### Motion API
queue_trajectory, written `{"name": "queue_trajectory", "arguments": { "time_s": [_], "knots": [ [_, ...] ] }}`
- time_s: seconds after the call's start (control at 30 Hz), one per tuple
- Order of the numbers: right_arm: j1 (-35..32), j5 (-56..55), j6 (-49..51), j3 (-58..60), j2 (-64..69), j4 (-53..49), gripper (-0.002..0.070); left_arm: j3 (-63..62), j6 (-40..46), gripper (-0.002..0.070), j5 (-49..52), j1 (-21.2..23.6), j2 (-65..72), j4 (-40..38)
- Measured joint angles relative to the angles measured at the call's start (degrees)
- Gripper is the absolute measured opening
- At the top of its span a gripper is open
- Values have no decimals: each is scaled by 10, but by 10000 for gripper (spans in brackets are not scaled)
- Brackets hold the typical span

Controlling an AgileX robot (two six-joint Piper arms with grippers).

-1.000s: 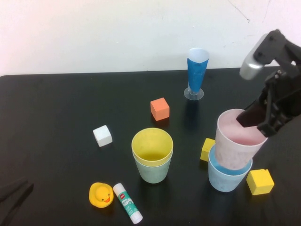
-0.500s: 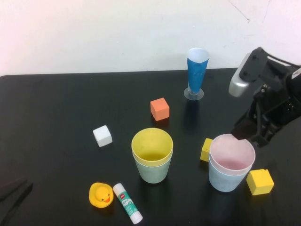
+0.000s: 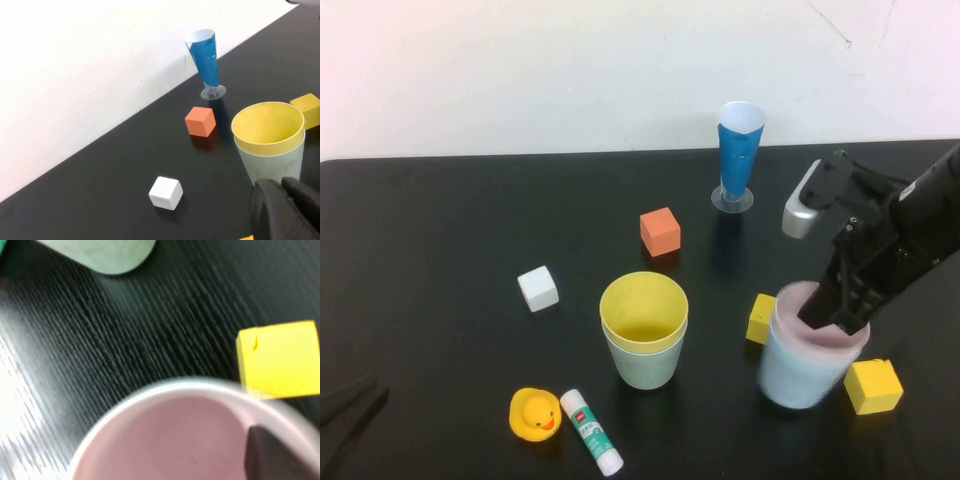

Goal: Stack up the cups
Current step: Pick up the blue cup, then place the blue cup on the yellow cup

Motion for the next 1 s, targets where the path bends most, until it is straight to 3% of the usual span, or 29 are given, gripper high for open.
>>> {"name": "queue_trajectory", "arguments": {
  "time_s": [0.1, 0.33, 0.57, 0.77, 1.0],
  "knots": [
    [0, 25, -5, -22, 3, 3, 48, 0, 0, 1, 5, 0, 0, 0],
    [8, 144, 20, -179, 3, 24, 46, 7, -5, 1, 21, 0, 0, 0],
    [93, 161, 35, -339, 10, 28, 45, 40, -12, 1, -32, 0, 0, 0],
    [167, 150, 43, -353, 61, -42, 45, 41, -13, 1, -43, 0, 0, 0],
    [183, 120, 51, -353, 111, -96, 45, 41, -14, 1, -43, 0, 0, 0]
  ]
}}
